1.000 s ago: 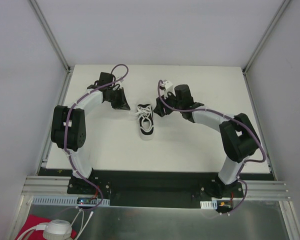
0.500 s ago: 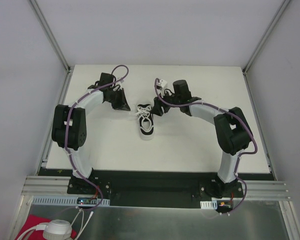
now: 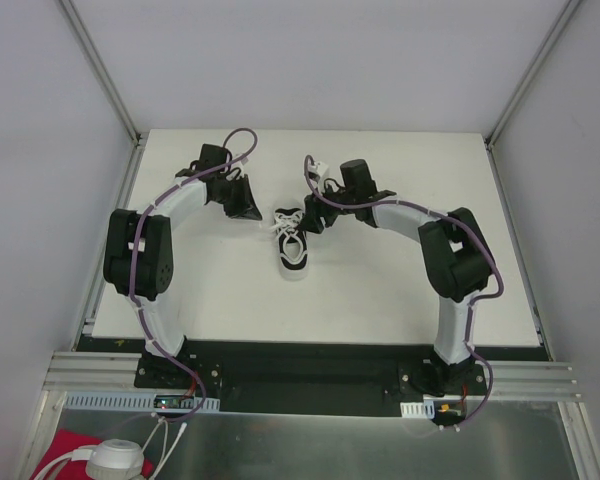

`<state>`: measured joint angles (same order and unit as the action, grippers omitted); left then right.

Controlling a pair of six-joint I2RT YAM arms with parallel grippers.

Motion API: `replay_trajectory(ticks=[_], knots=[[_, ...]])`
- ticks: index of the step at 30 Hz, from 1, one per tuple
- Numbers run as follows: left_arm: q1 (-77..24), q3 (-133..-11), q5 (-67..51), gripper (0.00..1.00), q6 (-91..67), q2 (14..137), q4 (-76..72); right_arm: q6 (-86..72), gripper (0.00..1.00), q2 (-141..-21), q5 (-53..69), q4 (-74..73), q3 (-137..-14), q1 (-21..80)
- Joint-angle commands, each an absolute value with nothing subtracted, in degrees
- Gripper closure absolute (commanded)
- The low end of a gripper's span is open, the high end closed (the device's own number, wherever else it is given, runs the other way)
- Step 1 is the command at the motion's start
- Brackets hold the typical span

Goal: Tie the shoes
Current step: Tie the shoelace on the shoe.

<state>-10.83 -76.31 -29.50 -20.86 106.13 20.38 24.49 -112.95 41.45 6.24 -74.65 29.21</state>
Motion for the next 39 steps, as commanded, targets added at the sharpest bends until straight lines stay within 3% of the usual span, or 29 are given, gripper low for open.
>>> replay_trajectory(ticks=[1,8,23,30,39], knots=[[-11.1,-78.2,-30.1,1.0,-21.7,106.1,20.0,25.1,0.41,-113.6,44.6,6.4,-77.4,29.1],[-11.1,-78.3,-30.1,1.0,-21.7,106.4,20.0,23.6,0.48,-114.3,45.3,7.1,-77.6,29.1],[-11.0,-77.7,-29.4,1.0,-21.5,106.3,20.0,21.2,0.99,-114.8,46.9,8.1,-78.2,28.9],[-9.9,-76.7,-28.2,1.0,-21.5,105.6,20.0,19.5,0.99,-115.0,51.9,8.2,-78.6,27.9],[-7.1,-74.3,-27.6,1.0,-21.1,103.6,20.0,18.3,0.99,-113.3,47.1,9.8,-76.6,27.9]])
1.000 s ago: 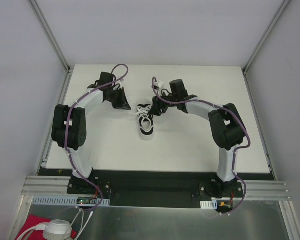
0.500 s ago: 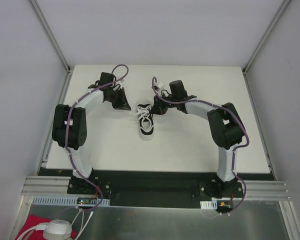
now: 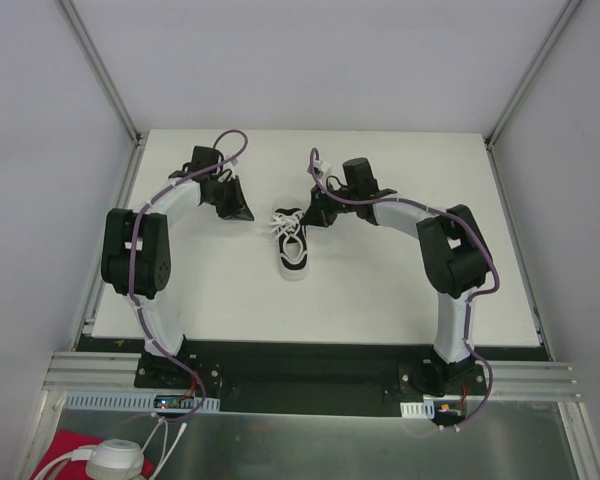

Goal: Tie the shoes
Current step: Tie the shoelace on the shoe.

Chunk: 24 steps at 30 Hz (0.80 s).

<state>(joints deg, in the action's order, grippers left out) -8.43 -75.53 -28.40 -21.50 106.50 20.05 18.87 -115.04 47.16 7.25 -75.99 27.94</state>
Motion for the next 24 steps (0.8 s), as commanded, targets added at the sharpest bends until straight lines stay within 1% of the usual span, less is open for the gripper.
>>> replay_trajectory(ticks=[1,9,24], knots=[[-6.9,-74.1,-27.6,1.0,-21.0,103.4,20.0,18.3,0.99,-113.3,46.8,9.8,-76.4,27.9],[-4.9,-71.2,-26.9,1.0,-20.6,102.1,20.0,18.6,0.99,-112.3,45.0,10.0,-75.1,27.9],[-3.1,-69.8,-25.8,1.0,-20.3,99.7,20.0,16.7,0.99,-108.3,43.2,14.1,-70.9,26.0]])
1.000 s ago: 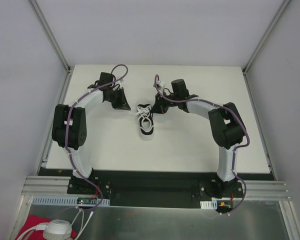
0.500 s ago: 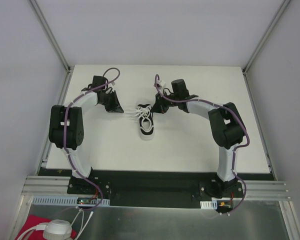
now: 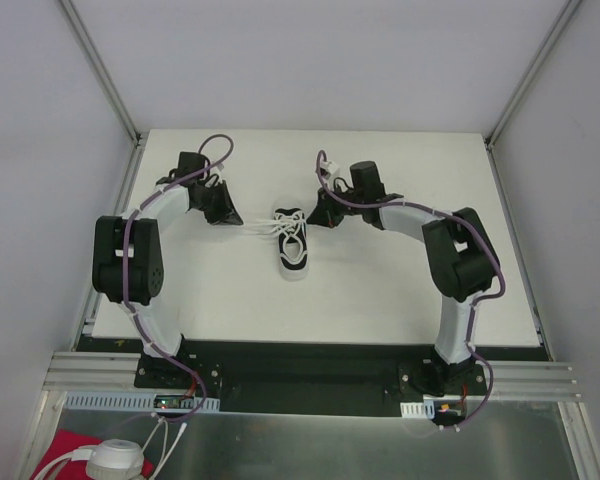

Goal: Tie the shoes
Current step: Tie the shoelace on the shoe.

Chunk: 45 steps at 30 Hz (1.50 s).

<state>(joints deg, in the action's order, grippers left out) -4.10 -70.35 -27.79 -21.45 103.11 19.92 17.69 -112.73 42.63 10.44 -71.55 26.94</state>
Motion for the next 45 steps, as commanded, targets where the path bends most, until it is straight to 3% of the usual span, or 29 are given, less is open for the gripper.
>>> replay_trajectory(ticks=[1,45], knots=[[-3.0,-69.7,-25.8,1.0,-20.3,99.1,20.0,16.5,0.99,-108.1,43.4,14.1,-70.9,25.9],[-0.4,-65.0,-24.1,1.0,-19.6,93.6,20.0,14.2,0.99,-107.1,43.6,16.8,-69.3,24.5]])
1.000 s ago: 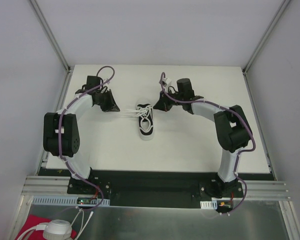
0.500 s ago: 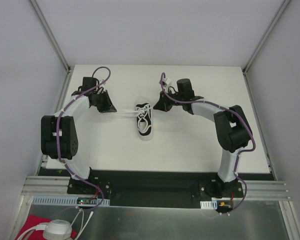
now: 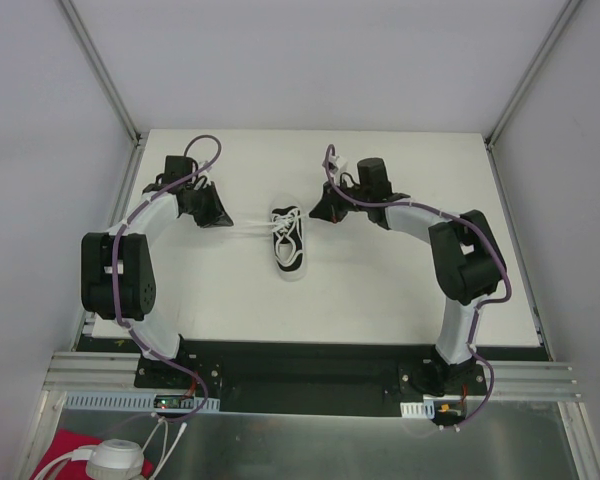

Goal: Tie the shoes
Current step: Tie the shoelace on the shoe.

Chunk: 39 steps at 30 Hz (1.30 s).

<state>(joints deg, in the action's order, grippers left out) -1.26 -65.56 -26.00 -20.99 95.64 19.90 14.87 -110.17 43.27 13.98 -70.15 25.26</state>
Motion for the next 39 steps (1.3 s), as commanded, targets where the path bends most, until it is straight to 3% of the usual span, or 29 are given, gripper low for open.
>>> replay_trajectory(ticks=[1,16,17,18,19,25,31,35,39], knots=[[-0.4,-65.0,-24.1,1.0,-19.7,93.6,20.0,14.1,0.99,-107.1,43.6,17.0,-69.3,24.4],[-0.4,-66.1,-26.4,1.0,-19.9,94.3,20.3,12.5,0.99,-107.8,45.7,17.8,-70.2,24.3],[-0.4,-66.8,-26.9,1.0,-20.0,94.6,20.3,12.3,0.96,-107.7,45.7,17.8,-70.2,24.3],[-0.4,-67.1,-27.2,1.0,-20.2,94.8,20.3,12.0,0.78,-107.6,45.4,17.7,-70.5,24.3],[-0.7,-67.7,-27.3,1.0,-20.2,95.0,20.3,12.0,0.69,-107.4,45.2,17.2,-70.5,24.3],[-2.6,-69.8,-28.2,1.0,-20.5,96.1,20.4,13.4,0.41,-104.7,40.4,16.0,-69.2,24.3],[-5.5,-72.6,-28.2,1.0,-21.0,97.5,20.3,18.9,0.41,-99.8,33.7,8.7,-70.4,26.6],[-6.2,-73.7,-28.4,1.0,-21.4,98.3,20.4,27.0,0.43,-97.5,21.8,1.9,-71.8,34.2],[-6.2,-74.8,-28.8,1.0,-21.3,99.0,20.4,29.0,0.46,-98.8,17.8,0.3,-73.4,38.8]])
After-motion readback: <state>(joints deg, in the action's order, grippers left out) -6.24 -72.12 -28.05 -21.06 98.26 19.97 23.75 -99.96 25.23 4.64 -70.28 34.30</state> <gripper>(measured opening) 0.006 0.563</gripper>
